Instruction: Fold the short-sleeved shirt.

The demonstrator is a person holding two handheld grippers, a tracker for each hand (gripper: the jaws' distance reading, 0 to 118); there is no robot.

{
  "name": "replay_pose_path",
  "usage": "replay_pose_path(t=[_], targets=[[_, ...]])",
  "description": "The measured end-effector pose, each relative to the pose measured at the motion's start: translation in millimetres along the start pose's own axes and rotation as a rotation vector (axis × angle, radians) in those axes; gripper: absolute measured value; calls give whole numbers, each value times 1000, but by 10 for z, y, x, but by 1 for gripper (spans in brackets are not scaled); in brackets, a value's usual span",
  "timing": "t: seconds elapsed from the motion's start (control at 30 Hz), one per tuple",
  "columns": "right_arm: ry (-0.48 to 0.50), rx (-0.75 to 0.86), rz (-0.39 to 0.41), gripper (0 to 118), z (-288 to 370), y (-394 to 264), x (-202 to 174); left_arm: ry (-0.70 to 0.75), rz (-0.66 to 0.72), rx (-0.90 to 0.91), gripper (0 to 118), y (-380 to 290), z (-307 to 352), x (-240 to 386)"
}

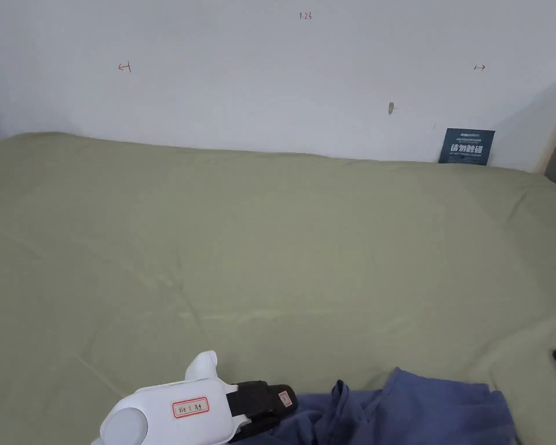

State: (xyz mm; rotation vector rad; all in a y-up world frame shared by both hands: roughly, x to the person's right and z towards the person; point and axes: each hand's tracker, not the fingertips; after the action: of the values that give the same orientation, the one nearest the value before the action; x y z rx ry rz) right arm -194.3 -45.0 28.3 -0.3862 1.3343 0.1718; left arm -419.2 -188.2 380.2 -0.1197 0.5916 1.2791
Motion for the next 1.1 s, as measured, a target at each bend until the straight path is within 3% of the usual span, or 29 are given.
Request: replay_pose_path(t=[0.33, 0.43, 0.57, 0.7, 0.8, 0.83, 0.87, 0.9, 0.93, 0.97, 1.03, 1.1], targets=[[-3, 40, -7, 0, 179, 56, 11, 8, 14, -199, 1, -544, -749, -13], [3, 45, -13, 0, 196, 58, 11, -63, 99, -219, 1, -719, -958, 25], [5, 40, 5, 0, 198, 65, -2, -79, 67, -244, 1, -846, -1133, 93], [5, 43, 11, 0, 206, 70, -5, -102, 104, -217, 1, -621, -928, -51], [7, 44, 10, 0, 181, 65, -17, -106, 32, -149, 1, -336, -397, 129], [12, 42, 7, 0, 154, 61, -26, -129, 6, -150, 8, -185, -207, 102], [20, 40, 5, 0, 130, 59, -38, -117, -9, -152, 23, -57, -41, 61], [27, 39, 4, 0, 109, 56, -54, -72, -31, -148, 45, 88, 67, -36], [33, 38, 4, 0, 86, 52, -78, -31, -46, -143, 76, 182, 173, -109], [44, 37, 5, 0, 65, 53, -103, 9, -59, -146, 89, 262, 299, -181], [59, 39, 8, 0, 43, 55, -153, 89, -62, -146, 90, 314, 449, -314], [78, 38, 15, 0, 33, 68, -206, 117, 33, -175, 90, 315, 485, -465]])
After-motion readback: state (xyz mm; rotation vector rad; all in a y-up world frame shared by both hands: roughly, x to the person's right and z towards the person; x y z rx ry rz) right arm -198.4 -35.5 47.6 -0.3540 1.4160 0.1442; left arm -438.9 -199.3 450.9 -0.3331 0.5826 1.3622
